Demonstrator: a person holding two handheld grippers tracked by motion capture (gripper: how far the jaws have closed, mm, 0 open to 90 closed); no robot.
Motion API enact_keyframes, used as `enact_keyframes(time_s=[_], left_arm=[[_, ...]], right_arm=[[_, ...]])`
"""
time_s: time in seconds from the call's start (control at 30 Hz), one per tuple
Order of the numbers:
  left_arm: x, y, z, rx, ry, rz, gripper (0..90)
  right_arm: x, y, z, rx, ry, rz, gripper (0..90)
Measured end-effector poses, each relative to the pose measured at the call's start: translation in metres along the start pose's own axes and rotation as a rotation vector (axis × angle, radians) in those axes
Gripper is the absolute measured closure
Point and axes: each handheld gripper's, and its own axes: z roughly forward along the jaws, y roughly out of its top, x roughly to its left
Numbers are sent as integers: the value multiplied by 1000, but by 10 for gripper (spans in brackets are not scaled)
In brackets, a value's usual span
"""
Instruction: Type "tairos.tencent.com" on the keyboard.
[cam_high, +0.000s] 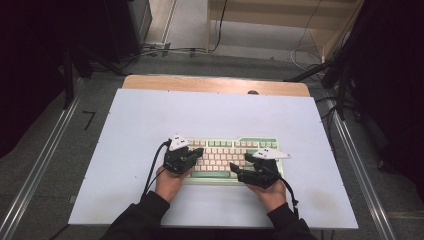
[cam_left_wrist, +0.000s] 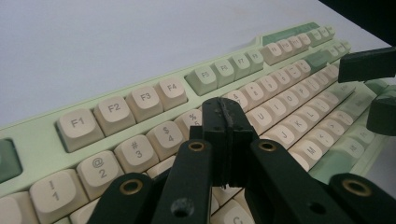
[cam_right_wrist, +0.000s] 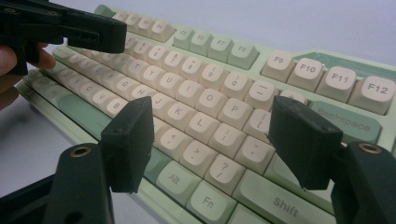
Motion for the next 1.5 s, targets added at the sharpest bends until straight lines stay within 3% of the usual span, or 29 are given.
enact_keyframes(time_s=[0.43, 1.13, 1.27, 1.33, 1.5], left_arm=[[-7, 3, 11, 28, -10, 24, 900], [-8, 2, 16, 81, 16, 28, 900], [-7, 4, 13, 58, -1, 14, 900], [-7, 5, 10, 35, -17, 5, 859], [-5, 9, 0, -23, -28, -1, 595]], right_arm=[[-6, -4, -8, -5, -24, 20, 301], [-8, -6, -11, -12, -35, 31, 306], [-8, -6, -12, -15, -34, 33, 311], [-9, -6, -12, -17, -35, 31, 313], [-10, -5, -13, -26, -35, 33, 335]])
